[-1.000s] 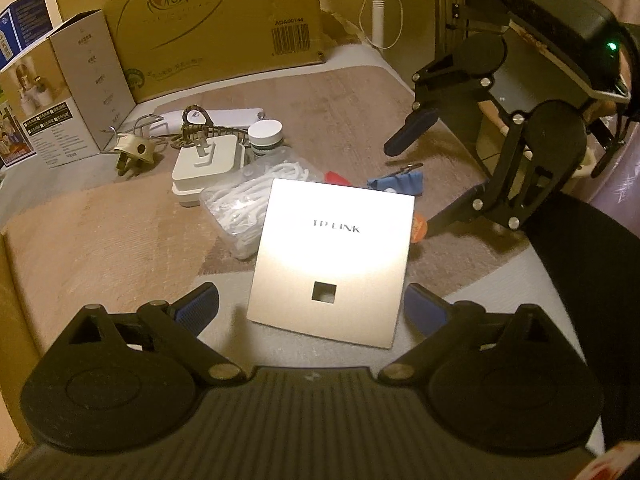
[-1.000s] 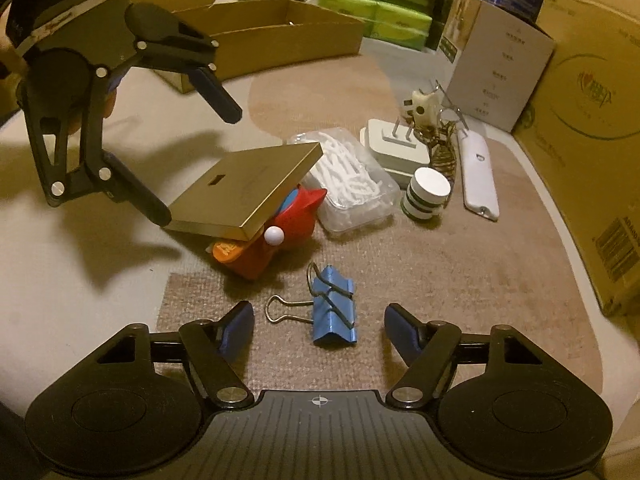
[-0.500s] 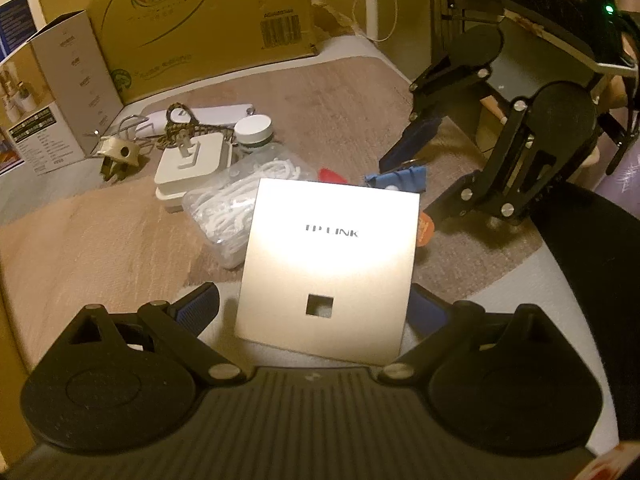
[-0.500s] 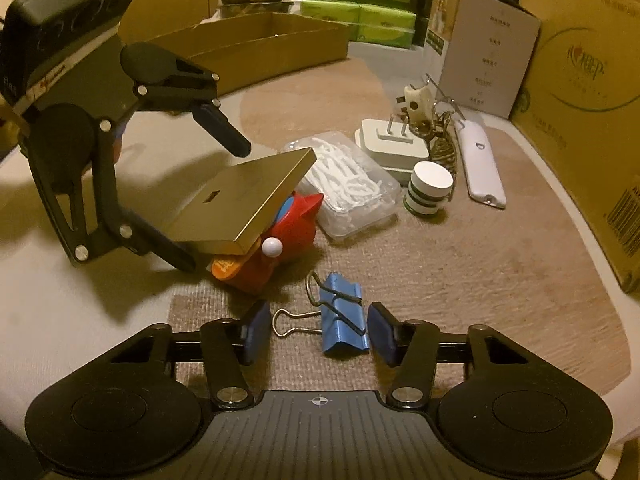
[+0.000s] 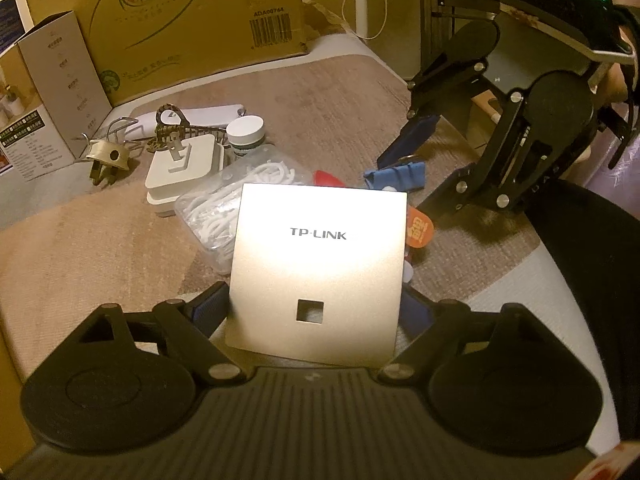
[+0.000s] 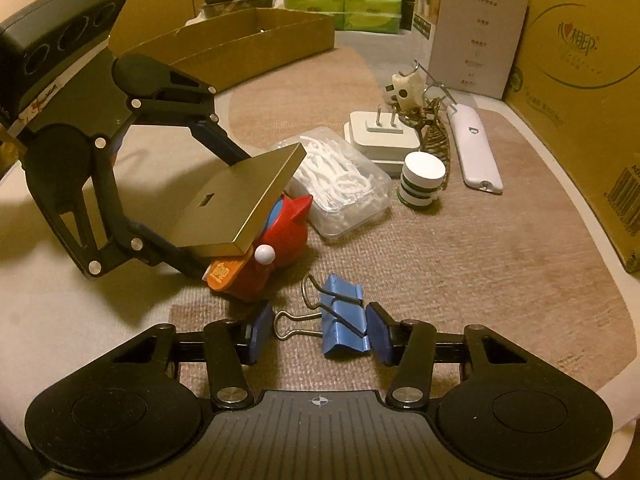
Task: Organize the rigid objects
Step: 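Carry panel and clip to the cardboard tray and open both tools inside it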
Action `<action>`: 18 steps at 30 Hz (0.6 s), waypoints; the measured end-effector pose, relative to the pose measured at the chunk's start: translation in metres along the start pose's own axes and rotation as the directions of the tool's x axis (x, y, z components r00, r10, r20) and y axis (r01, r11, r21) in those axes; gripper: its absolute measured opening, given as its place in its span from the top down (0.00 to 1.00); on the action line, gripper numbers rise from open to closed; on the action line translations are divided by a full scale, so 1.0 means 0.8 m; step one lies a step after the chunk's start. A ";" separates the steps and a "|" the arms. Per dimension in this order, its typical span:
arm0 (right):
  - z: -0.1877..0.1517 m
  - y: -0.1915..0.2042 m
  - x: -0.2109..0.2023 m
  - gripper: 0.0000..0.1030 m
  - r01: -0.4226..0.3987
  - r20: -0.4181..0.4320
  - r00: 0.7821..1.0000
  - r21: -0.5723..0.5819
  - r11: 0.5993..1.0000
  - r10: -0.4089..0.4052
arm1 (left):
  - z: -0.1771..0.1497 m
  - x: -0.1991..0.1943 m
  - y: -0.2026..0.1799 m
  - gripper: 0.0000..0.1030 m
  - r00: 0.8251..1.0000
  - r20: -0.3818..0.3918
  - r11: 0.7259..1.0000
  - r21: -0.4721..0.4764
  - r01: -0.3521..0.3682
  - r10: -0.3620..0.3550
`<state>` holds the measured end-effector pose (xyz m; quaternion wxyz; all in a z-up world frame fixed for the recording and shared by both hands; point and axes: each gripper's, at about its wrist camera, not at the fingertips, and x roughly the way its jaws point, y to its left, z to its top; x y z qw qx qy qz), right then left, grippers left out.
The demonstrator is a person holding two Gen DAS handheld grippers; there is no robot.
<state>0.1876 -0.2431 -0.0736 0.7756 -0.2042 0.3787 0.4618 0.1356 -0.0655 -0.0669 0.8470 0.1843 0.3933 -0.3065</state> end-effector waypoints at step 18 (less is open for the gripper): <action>0.007 0.012 -0.029 0.51 0.098 0.067 0.992 0.085 0.992 -0.104 | -0.033 -0.048 0.011 0.17 0.997 0.012 0.985 -0.156 -0.071 0.074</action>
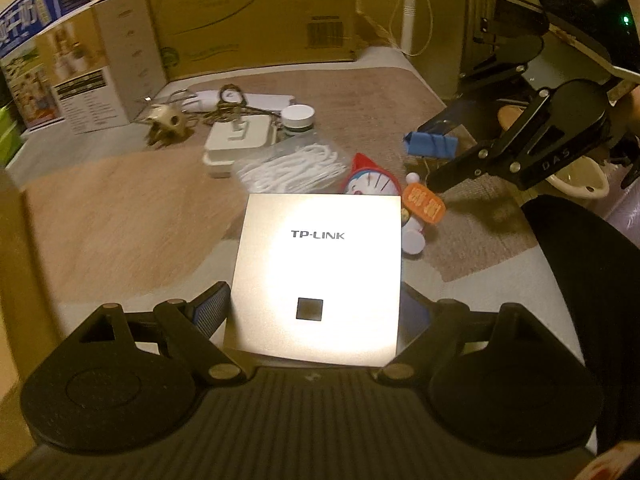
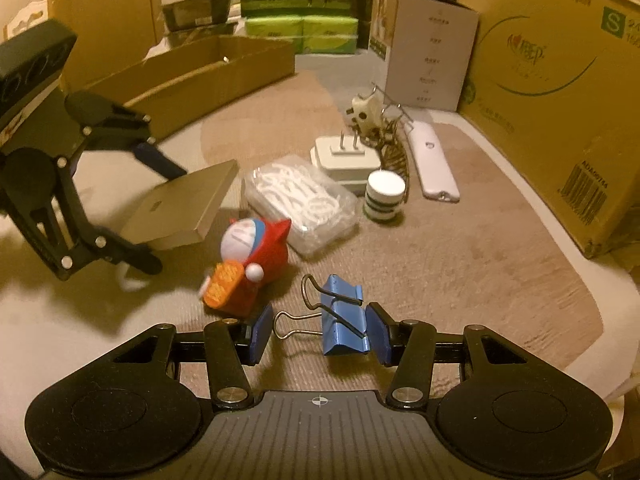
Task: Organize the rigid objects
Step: 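Carry panel and clip to the cardboard tray and open both tools inside it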
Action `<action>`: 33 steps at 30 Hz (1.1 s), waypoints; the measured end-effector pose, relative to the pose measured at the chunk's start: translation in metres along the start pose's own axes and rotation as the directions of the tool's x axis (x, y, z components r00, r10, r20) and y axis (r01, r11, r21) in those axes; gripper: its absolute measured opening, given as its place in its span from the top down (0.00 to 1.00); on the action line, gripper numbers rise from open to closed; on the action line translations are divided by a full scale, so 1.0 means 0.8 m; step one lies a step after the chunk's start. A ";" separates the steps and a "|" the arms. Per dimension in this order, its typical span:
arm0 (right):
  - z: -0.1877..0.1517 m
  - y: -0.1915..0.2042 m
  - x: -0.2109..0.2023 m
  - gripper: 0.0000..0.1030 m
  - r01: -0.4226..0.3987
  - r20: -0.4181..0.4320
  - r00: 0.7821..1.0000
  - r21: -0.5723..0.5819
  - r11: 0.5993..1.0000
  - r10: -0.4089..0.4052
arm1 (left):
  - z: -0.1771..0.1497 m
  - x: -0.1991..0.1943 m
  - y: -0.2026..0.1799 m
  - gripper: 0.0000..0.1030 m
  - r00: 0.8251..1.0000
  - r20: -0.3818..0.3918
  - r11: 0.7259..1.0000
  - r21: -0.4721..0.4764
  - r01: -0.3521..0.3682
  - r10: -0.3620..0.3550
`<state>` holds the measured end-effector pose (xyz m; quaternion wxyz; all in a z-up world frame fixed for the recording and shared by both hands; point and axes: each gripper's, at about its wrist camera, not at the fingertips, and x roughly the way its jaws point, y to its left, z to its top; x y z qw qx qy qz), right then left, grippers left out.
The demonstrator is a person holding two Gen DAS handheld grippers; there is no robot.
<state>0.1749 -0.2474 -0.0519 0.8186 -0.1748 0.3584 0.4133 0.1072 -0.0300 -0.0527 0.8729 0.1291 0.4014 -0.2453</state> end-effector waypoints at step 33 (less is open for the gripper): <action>0.188 0.165 0.034 0.51 -0.097 0.178 0.977 -0.114 0.989 0.116 | -0.048 -0.189 0.153 0.17 0.916 0.012 0.881 -0.280 -0.382 0.401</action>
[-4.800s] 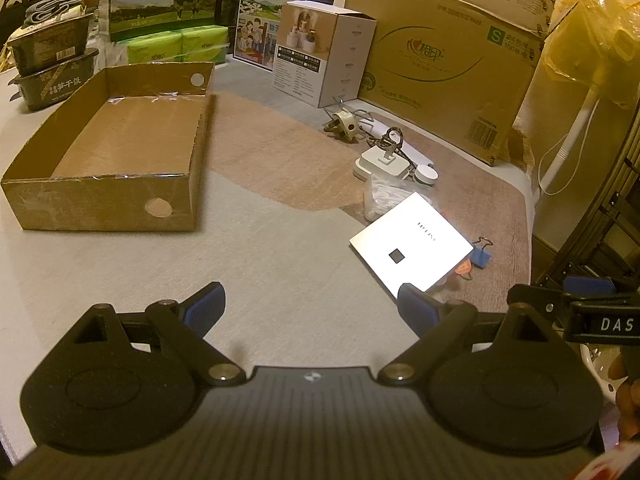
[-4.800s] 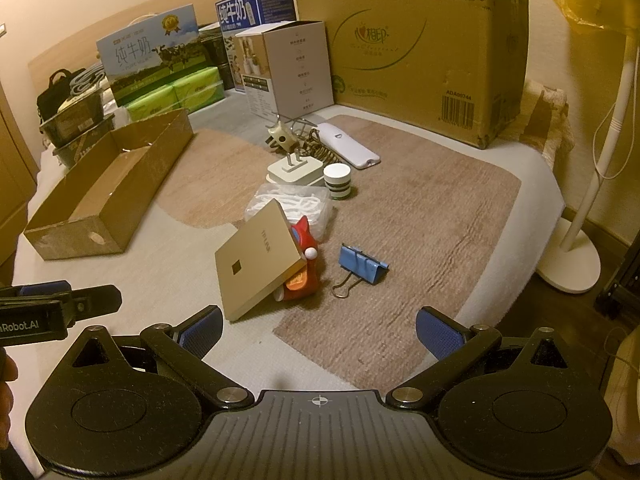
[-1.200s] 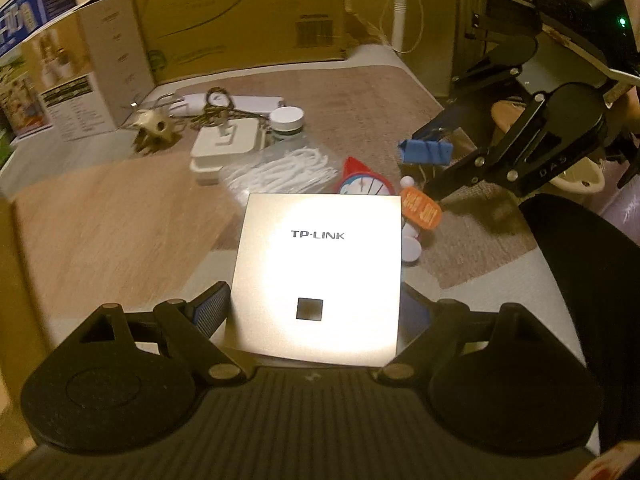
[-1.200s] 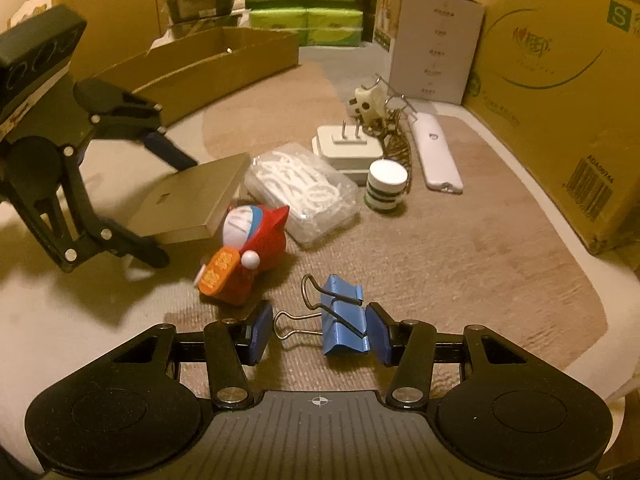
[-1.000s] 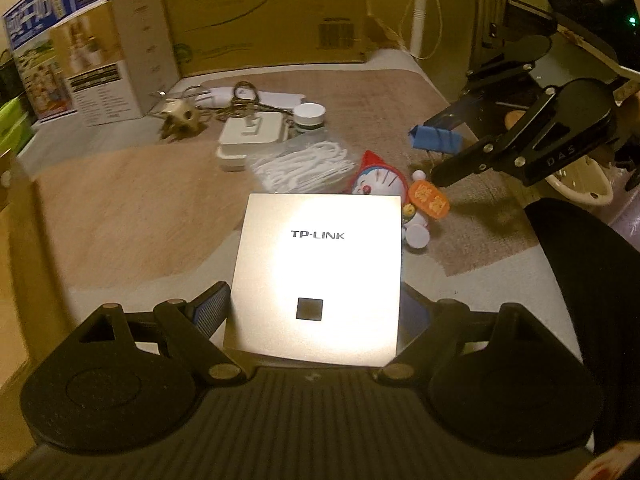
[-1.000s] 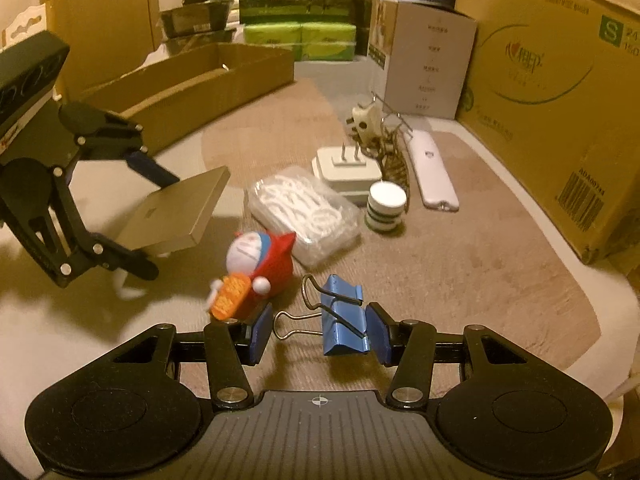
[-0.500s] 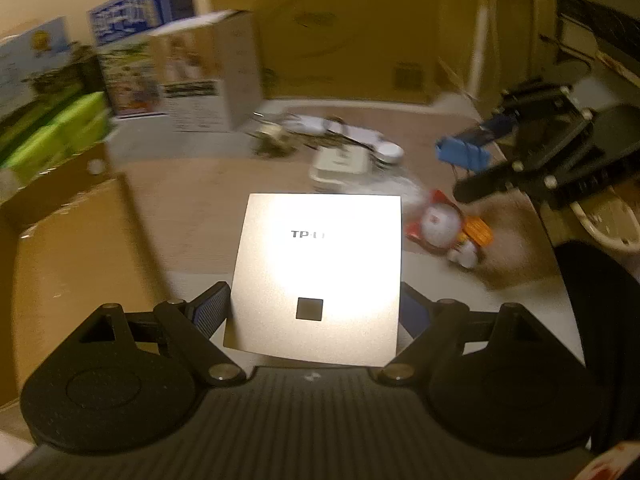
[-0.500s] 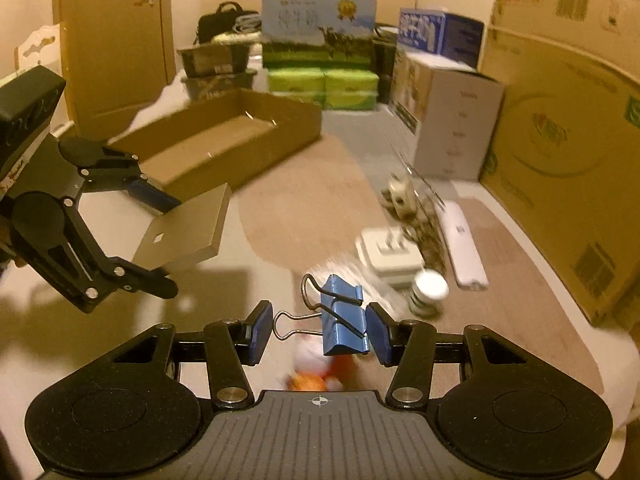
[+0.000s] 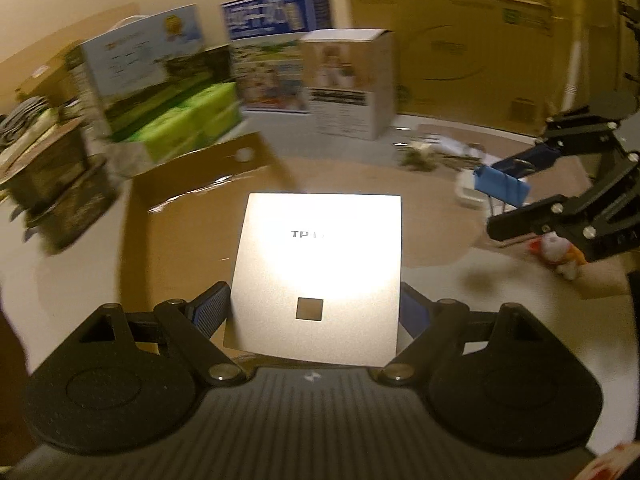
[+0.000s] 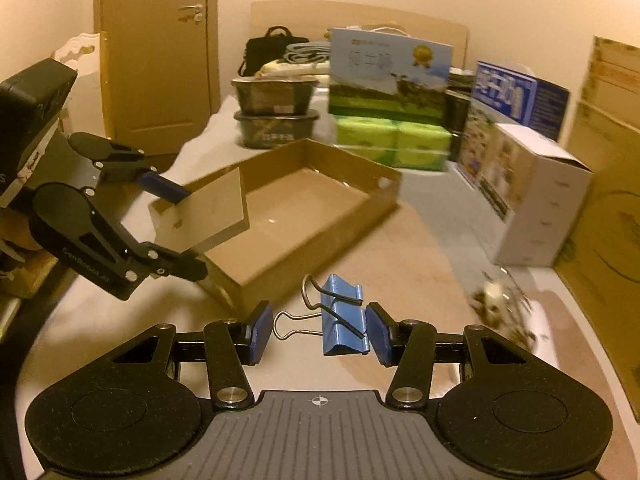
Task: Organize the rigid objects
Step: 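Carry panel and clip to the cardboard tray and open both tools inside it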
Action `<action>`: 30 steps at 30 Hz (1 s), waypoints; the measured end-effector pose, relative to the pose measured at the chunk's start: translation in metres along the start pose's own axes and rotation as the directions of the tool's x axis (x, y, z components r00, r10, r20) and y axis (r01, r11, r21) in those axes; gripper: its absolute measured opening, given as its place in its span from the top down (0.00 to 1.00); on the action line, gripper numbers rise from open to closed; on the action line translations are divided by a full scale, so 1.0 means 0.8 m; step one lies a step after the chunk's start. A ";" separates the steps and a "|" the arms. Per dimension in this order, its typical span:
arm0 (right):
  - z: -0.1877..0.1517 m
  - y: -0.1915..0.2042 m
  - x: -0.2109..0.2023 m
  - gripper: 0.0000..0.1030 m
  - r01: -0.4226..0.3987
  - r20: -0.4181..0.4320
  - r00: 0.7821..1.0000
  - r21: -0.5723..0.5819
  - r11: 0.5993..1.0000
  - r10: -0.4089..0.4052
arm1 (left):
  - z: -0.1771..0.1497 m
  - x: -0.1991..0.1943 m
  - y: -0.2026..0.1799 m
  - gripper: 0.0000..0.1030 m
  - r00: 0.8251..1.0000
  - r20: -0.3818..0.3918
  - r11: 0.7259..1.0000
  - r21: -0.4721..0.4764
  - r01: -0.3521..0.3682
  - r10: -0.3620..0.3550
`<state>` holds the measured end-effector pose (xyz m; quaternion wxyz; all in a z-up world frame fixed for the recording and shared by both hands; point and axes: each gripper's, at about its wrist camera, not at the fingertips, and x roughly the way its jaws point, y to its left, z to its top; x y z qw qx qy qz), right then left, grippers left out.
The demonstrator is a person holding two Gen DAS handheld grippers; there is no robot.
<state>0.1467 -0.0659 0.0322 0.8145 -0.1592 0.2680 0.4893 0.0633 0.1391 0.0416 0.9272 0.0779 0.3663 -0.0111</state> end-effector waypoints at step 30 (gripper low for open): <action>0.061 0.040 0.169 0.51 -0.064 -0.058 0.996 -0.005 0.998 0.064 | -0.015 0.065 0.115 0.11 0.990 -0.086 0.985 -0.117 -0.125 0.115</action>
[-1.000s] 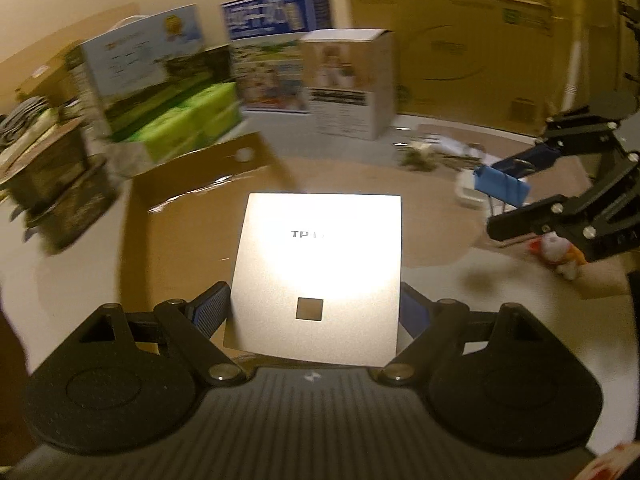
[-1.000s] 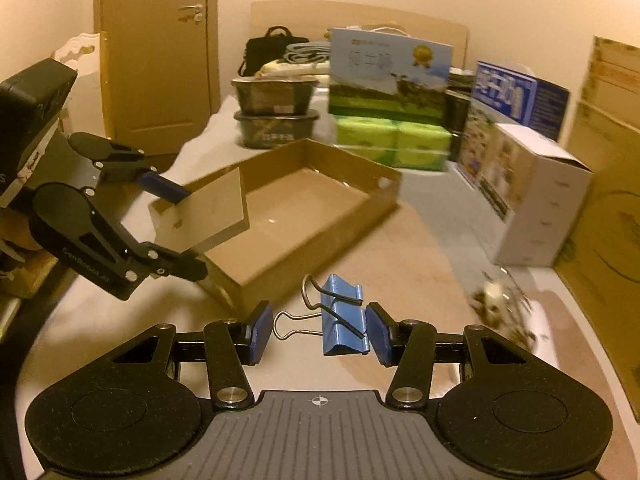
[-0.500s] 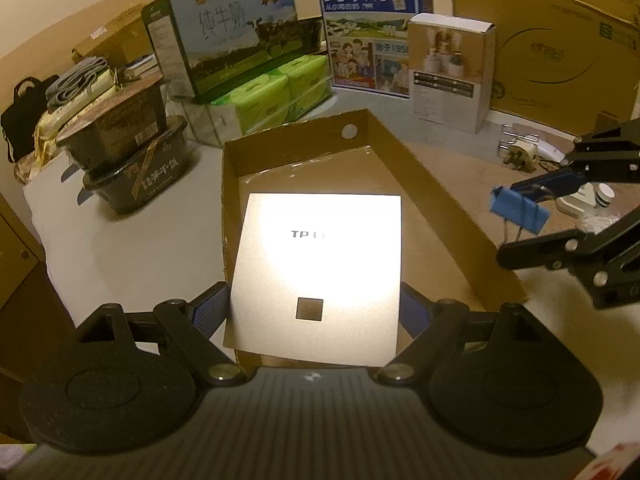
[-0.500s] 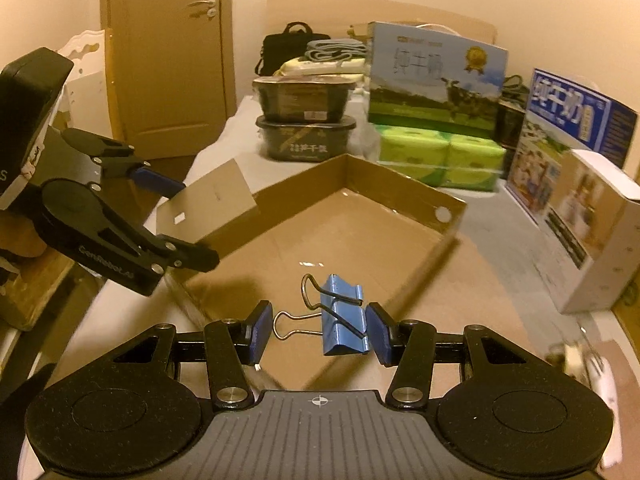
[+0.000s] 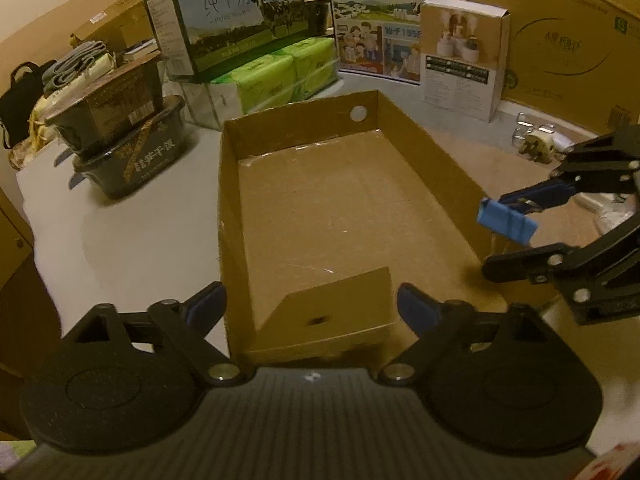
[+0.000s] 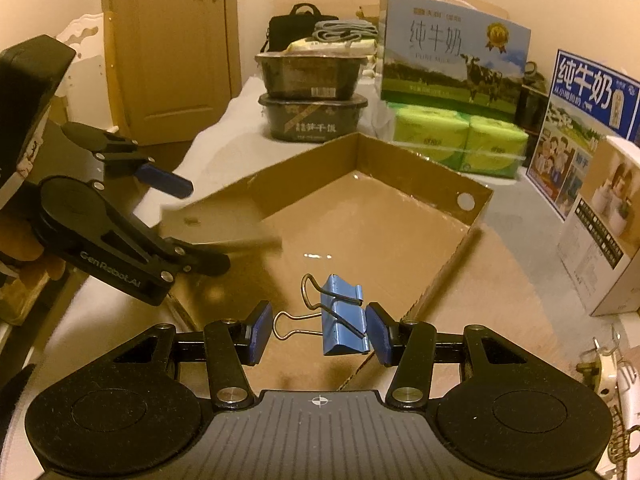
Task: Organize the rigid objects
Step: 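Carry panel and clip to the cardboard tray and open both tools inside it, then lift both open tools away from the tray toward the mat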
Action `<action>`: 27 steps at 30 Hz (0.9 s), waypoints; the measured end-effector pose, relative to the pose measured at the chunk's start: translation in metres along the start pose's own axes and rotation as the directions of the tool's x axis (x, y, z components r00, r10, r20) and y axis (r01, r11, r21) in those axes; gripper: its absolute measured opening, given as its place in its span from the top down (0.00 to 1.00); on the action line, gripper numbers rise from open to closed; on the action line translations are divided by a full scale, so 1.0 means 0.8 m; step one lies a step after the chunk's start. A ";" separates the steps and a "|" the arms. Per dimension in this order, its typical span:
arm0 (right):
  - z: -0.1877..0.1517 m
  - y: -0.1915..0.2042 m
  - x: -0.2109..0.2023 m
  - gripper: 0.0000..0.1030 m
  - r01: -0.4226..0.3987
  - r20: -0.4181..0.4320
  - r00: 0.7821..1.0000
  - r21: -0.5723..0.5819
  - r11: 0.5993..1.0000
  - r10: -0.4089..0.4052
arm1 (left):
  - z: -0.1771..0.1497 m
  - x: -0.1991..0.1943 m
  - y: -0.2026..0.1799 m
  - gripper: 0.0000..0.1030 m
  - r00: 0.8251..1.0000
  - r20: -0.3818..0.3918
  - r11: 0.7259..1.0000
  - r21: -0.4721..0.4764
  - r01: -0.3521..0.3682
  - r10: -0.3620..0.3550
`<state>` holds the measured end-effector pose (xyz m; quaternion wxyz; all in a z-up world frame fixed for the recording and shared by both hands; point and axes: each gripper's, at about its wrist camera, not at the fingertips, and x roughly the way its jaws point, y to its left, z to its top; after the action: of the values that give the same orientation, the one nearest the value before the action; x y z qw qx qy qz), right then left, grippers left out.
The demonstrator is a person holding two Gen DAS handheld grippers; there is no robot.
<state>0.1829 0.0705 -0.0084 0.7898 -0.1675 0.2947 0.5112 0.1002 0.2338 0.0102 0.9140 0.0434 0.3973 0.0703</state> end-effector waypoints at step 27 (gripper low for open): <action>-0.017 0.002 -0.045 0.28 0.063 0.061 0.996 0.039 0.997 -0.065 | -0.007 -0.037 -0.010 0.11 1.000 0.030 0.999 -0.047 -0.002 0.003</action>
<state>0.1663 0.0382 0.0044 0.8175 -0.1462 0.2740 0.4850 0.0770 0.2212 0.0269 0.9206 0.0236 0.3816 0.0800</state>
